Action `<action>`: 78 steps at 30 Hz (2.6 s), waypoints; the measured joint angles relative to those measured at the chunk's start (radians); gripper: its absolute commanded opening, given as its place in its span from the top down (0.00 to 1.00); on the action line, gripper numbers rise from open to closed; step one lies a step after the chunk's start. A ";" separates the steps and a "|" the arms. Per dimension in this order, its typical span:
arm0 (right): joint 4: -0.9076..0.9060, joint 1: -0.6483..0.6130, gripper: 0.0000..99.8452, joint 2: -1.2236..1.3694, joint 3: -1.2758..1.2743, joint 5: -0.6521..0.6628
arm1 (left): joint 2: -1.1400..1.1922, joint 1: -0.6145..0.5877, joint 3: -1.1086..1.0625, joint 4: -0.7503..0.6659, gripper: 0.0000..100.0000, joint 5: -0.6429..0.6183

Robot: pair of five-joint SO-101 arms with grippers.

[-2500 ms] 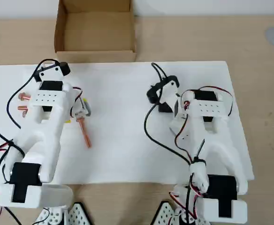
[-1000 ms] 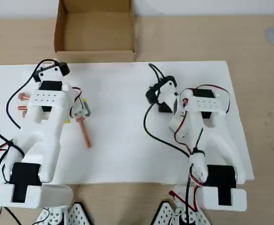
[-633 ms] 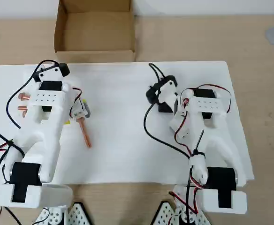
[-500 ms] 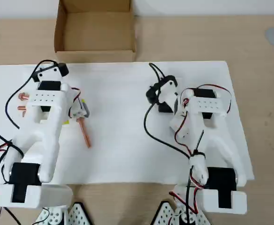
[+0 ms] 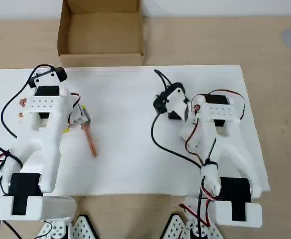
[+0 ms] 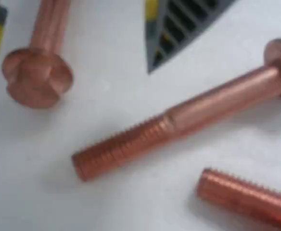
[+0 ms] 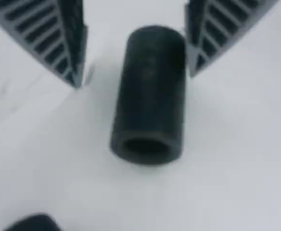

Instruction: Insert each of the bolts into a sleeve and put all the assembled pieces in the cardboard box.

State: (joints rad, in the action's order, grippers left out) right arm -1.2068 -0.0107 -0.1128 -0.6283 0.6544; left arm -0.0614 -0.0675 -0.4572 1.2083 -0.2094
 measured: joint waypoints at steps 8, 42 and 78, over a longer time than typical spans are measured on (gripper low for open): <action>0.023 -0.002 0.82 0.034 0.000 0.026 | 0.000 0.000 0.000 0.000 0.78 0.000; -0.077 0.000 0.99 0.106 0.169 -0.028 | 0.000 -0.002 0.002 0.041 0.89 0.058; -0.196 -0.002 0.99 -0.087 0.190 -0.029 | -0.117 0.169 -0.133 -0.077 0.74 -0.178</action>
State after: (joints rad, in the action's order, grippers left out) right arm -1.4032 -0.0123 -0.2002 -0.4381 0.6252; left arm -0.1780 0.1013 -0.5907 1.1316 -0.3874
